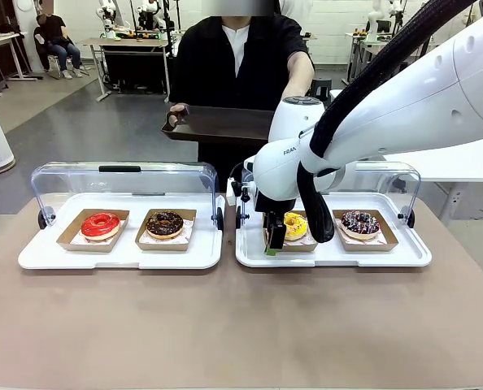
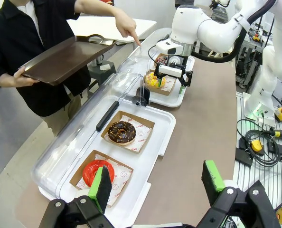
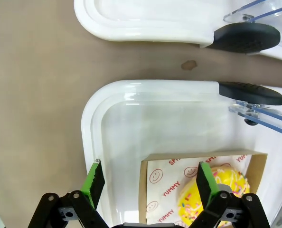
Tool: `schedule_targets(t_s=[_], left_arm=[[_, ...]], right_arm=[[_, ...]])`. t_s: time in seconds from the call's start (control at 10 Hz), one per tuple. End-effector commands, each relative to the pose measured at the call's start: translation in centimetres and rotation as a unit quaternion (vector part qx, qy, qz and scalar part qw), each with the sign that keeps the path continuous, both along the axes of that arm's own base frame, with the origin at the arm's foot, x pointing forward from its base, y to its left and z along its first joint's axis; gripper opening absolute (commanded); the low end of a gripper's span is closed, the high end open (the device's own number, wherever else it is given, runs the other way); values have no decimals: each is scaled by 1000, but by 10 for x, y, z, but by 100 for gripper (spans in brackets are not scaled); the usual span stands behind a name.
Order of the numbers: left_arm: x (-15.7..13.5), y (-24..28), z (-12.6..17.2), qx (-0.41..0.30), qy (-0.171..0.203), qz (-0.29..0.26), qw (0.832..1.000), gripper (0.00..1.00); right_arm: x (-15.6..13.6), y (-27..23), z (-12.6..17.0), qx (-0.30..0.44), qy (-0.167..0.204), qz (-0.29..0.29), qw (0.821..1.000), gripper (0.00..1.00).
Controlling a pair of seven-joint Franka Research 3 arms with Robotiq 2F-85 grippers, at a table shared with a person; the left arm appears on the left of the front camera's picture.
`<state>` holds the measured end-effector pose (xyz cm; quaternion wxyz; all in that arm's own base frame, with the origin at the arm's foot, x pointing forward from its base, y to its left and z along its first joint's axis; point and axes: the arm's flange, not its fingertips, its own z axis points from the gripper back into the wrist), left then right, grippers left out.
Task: Provide the desired donut to the person.
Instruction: Pick up and lift the Paper togo box containing the Donut pointed at by the person.
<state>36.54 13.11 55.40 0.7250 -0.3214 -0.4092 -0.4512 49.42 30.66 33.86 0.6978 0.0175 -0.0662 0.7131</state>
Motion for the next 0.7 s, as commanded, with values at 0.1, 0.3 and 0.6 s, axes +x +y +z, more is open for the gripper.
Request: schedule_targets(t_s=[0.1, 0.3, 0.6], left_arm=[[0, 0, 2, -6, -1, -1, 1000, 100], [0, 0, 2, -6, -1, -1, 1000, 100], [0, 0, 2, -6, -1, -1, 1000, 100]], right_arm=[[0, -3, -2, -16, 5, -3, 1000, 100], [0, -1, -6, -22, 9, -2, 1000, 100], [3, 0, -14, -28, 15, -1, 999, 100]])
